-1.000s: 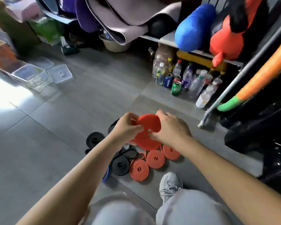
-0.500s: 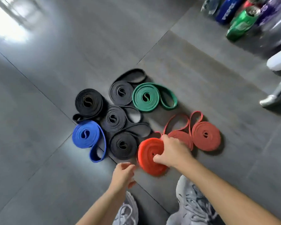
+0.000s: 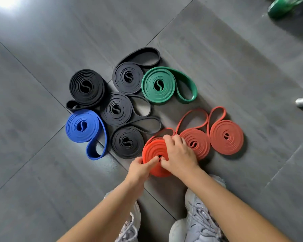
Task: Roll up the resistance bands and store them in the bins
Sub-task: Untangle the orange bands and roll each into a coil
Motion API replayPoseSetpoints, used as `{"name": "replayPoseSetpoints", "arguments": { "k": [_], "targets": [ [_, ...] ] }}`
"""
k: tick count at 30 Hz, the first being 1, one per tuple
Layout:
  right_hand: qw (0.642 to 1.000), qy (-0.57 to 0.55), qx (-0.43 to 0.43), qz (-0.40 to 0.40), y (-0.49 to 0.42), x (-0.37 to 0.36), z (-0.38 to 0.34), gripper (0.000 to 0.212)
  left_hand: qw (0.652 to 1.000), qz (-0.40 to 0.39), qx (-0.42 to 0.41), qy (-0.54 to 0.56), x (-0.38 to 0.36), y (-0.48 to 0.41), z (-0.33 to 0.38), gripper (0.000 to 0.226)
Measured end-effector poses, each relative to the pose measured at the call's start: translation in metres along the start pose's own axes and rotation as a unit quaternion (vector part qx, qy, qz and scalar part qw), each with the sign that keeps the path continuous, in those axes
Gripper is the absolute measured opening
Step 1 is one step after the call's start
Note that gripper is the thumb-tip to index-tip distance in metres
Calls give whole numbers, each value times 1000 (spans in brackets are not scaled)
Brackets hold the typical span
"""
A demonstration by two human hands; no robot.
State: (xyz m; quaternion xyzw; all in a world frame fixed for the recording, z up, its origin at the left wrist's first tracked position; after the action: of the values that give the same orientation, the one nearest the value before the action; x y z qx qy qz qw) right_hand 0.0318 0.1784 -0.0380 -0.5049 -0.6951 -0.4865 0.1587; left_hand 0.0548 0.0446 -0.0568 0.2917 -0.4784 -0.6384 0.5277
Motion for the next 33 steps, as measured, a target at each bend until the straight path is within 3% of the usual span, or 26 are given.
{"name": "replayPoseSetpoints", "arguments": {
  "k": [3, 6, 9, 11, 14, 16, 18, 20, 23, 25, 29, 33],
  "targets": [
    [995, -97, -19, 12, 5, 6, 12, 59, 994, 46, -60, -79, -3, 3, 8, 45],
    [990, -136, -19, -8, 10, 11, 16, 80, 958, 98, -149, -227, -3, 12, 21, 26],
    [999, -35, -1, 10, 12, 21, 16, 109, 877, 97, -251, -398, 4, 28, 40, 22],
    [992, 57, 49, 106, 14, 31, 10, 117, 817, 68, -287, -495, 5, 33, 52, 22],
    [965, 95, 151, 190, 24, 38, 0, 95, 702, 55, -333, -628, -1, 42, 66, 17],
    [961, 97, 207, 157, 26, 37, -4, 79, 618, 44, -374, -691, -10, 49, 74, 19],
    [970, 13, 221, 95, 25, 39, -1, 65, 593, 22, -397, -701, -14, 55, 82, 30],
    [975, -123, 179, 47, 25, 53, 7, 61, 639, -11, -406, -653, -16, 63, 94, 22],
    [960, -276, 51, 15, 24, 77, 34, 59, 744, -57, -402, -531, -21, 66, 106, 22],
    [944, -329, 13, -12, 22, 86, 52, 59, 811, -67, -374, -446, -31, 56, 104, 21],
    [976, -199, -8, -87, -1, 85, 74, 59, 936, -64, -234, -256, -62, 21, 78, 27],
    [989, -75, -42, -120, -20, 75, 90, 64, 956, 70, -127, -255, -76, -10, 50, 59]
  ]
}}
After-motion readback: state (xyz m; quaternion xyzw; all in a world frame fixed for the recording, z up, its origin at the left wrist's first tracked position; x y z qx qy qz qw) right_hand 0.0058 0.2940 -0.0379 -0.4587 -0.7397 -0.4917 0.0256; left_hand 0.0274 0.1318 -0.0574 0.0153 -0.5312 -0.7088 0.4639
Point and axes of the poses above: each hand's wrist, its own y-axis away from the middle knuckle, its own x-axis out of the back of the hand, z = x × y, the point moved 4 cm from there along -y, towards the middle knuckle, and after that the axes turned 13 degrees about -y, right-handed, at the moved point
